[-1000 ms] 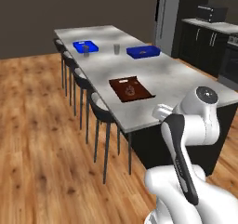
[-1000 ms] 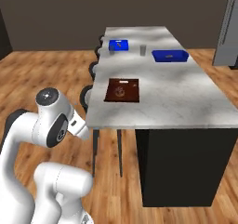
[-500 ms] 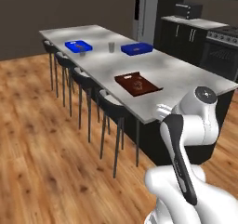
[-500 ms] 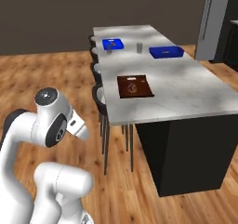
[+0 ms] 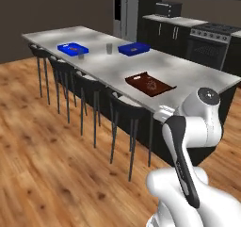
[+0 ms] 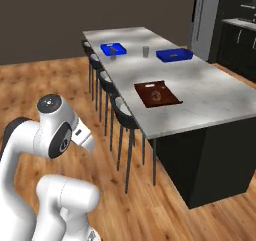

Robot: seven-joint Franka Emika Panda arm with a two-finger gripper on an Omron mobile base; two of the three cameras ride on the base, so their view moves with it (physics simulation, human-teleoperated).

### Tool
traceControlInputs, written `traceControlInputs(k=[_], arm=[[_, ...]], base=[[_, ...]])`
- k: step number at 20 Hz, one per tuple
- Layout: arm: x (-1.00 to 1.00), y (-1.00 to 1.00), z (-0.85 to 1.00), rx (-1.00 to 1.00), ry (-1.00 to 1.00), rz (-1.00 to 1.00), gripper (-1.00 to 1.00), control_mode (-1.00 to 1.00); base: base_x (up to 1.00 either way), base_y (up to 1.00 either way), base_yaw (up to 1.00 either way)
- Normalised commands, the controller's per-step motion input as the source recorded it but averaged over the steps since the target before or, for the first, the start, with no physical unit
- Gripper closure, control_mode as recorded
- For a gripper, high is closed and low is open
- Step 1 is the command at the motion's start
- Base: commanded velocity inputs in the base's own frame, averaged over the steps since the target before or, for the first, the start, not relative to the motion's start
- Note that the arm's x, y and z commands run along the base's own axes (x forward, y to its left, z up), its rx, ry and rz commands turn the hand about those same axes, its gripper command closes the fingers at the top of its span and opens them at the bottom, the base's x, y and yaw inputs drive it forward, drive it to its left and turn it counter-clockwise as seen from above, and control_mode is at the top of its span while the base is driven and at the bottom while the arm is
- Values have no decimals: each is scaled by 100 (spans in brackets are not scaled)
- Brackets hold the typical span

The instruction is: Take the cake and donut from the fridge and place them on the empty tray on the dining counter.

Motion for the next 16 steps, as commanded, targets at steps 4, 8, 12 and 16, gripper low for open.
traceControlInputs(k=[4,8,12,16], arm=[[0,0,0,0,0,0,-100,100],[0,0,0,0,0,0,-100,100],[0,0,0,0,0,0,-100,100],[0,0,0,0,0,0,-100,100]], base=[[44,93,-33],[41,96,-34],[46,100,-34],[51,100,-35]])
